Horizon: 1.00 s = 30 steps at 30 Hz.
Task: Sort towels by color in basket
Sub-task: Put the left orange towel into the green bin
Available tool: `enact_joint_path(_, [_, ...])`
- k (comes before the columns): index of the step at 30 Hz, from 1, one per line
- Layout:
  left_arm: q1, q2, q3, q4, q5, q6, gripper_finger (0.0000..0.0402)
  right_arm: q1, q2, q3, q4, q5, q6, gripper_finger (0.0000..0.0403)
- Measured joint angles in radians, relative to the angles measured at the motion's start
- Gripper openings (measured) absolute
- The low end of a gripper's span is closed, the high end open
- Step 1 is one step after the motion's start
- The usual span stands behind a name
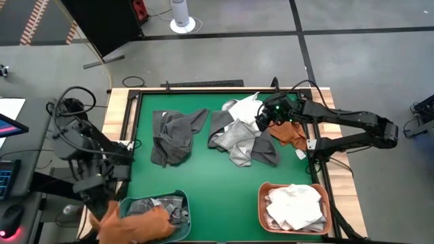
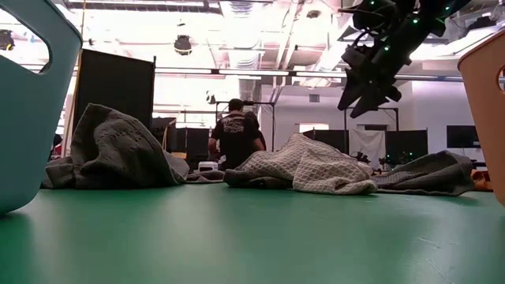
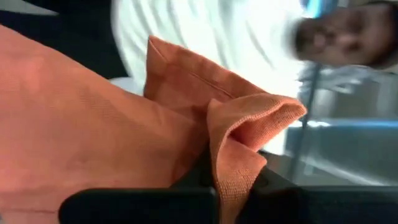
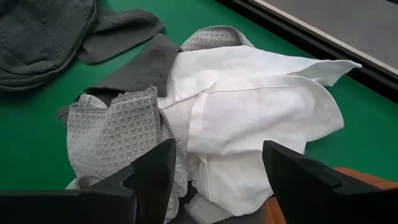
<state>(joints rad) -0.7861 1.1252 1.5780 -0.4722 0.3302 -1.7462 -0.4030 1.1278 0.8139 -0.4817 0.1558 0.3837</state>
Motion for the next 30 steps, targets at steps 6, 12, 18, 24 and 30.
enact_joint_path(6, [0.027,-0.001,0.000,-0.382,-0.036,0.135,0.0000,0.000,0.000,0.000,0.004,0.001,0.000,0.0269])
enact_joint_path(12, [0.048,0.012,-0.001,-0.781,-0.343,0.192,0.0000,0.001,0.000,0.000,0.003,0.005,0.000,0.0269])
enact_joint_path(18, [0.048,0.027,-0.062,-0.856,-0.689,0.174,0.0000,0.003,0.000,0.000,0.004,0.005,0.000,0.0269])
enact_joint_path(24, [0.048,0.030,-0.236,-0.571,-0.963,0.225,0.0000,0.003,0.000,0.000,0.004,0.005,0.000,0.0269])
enact_joint_path(30, [0.052,0.035,-0.456,-0.050,-0.969,0.385,0.0000,0.003,0.000,0.000,0.004,0.004,0.000,0.0269])
